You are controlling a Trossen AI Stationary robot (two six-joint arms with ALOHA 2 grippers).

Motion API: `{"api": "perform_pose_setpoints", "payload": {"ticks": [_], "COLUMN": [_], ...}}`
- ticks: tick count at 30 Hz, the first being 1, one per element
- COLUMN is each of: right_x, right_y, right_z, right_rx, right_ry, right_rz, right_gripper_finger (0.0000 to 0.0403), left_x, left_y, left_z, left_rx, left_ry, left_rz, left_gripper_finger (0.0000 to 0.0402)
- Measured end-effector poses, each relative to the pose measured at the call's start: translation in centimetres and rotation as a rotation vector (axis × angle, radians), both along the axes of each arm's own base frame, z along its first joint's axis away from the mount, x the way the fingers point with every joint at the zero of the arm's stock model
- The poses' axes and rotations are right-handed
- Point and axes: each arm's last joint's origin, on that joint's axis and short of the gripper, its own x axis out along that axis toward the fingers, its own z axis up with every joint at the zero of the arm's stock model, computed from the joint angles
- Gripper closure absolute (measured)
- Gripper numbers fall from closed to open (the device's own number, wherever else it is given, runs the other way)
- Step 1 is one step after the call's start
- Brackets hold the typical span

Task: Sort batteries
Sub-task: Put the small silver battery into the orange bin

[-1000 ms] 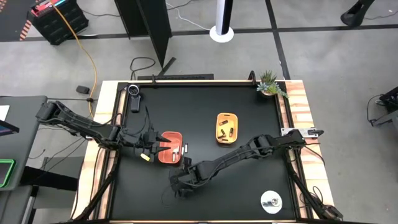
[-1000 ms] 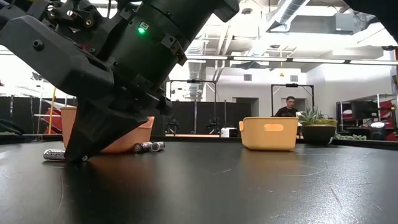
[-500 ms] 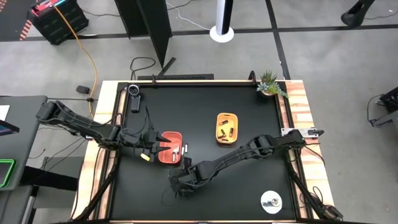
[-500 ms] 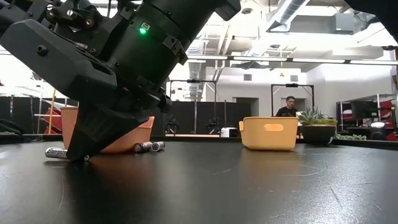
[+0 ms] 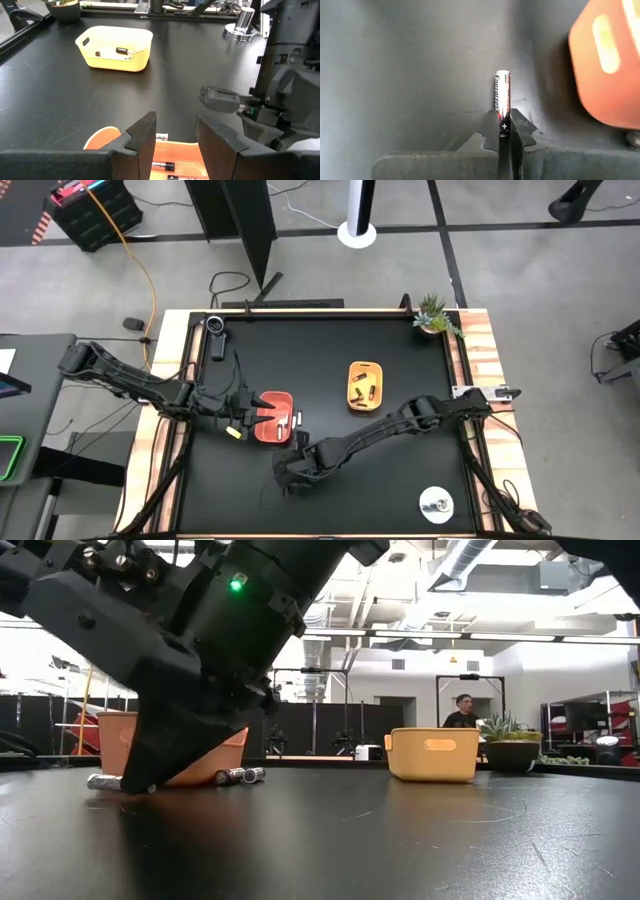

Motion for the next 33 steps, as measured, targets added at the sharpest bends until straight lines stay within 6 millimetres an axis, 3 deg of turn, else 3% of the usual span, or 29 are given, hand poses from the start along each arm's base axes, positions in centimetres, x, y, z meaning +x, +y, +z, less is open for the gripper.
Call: {"api": "perform_pose_setpoints", "payload": {"ticks": [12, 33], "right_x": [0.1, 0.6], "right_y": [0.0, 0.2], "right_z": [0.3, 4.3], "right_rx": [-0.009, -0.040], "right_ry": [-0.013, -0.038], "right_rz": [0.008, 0.054], "right_gripper_finger": [0.0383, 0.0383], "left_x": [0.0, 0.0], "left_y": [0.0, 0.0], "left_z": [0.0, 0.0], "left_rx": [0.003, 0.006], "left_ry": [0.000, 0.000], "left_rz": [-0.001, -0.002], "left_gripper_finger": [0.0270, 0.0270]}}
